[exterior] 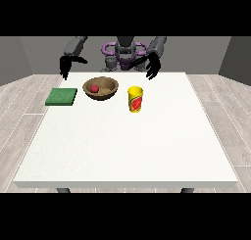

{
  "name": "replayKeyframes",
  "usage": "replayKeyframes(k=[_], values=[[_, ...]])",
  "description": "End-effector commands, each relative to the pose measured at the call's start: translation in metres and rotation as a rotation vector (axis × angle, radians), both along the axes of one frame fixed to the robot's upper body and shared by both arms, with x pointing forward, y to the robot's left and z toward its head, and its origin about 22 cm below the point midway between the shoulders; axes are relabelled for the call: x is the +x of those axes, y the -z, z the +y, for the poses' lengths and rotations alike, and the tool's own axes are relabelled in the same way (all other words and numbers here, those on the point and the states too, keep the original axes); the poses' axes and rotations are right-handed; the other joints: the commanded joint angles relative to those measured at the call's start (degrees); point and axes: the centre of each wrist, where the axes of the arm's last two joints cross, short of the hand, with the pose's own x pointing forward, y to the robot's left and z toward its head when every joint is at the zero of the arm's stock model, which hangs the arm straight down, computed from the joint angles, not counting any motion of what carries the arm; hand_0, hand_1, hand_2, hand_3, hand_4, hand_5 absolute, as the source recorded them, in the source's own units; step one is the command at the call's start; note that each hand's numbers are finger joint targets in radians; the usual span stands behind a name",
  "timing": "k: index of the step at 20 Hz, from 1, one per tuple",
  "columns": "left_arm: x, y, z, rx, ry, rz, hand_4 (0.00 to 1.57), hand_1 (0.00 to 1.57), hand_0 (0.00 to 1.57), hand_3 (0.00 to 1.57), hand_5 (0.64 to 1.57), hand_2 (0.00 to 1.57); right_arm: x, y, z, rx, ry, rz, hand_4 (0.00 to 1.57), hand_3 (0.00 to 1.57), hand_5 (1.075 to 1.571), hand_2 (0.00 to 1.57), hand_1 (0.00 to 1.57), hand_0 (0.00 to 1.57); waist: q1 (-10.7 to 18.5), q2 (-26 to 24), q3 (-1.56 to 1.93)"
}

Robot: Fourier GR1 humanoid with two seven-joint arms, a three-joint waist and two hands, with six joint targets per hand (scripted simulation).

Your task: Pick the cup and pour the ball into the bowl, then pick the bowl and place it on the pad

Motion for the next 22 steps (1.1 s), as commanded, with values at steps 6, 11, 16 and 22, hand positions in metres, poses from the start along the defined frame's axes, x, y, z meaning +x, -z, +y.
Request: replayKeyframes(k=[6,11,16,22], values=[[-0.027,0.028,0.05,-0.253,0.207,-0.102,0.0,0.0,0.0,0.0,1.563,0.0,0.013,0.015,0.06,0.041,0.121,-0.016,0.32,0.0,1.569,0.0,0.0,0.0,5.8,4.4,0.75],[-0.026,0.017,0.069,-0.263,0.217,-0.104,0.0,0.0,0.0,0.0,1.565,0.0,0.018,0.032,0.048,0.041,0.136,0.02,0.26,0.0,1.567,0.0,0.0,0.0,5.78,3.54,0.79],[-0.024,0.004,0.091,-0.239,0.214,-0.108,0.0,0.0,0.0,0.0,1.566,0.0,0.032,0.029,0.032,0.027,0.149,0.011,0.19,0.0,1.563,0.0,0.0,0.0,5.96,4.38,0.8],[-0.023,-0.018,0.077,-0.235,0.255,-0.121,0.0,0.0,0.0,0.0,1.566,0.0,0.028,0.057,0.055,0.032,0.136,0.031,0.1,0.0,1.563,0.0,0.0,0.0,7.57,5.57,0.81]])
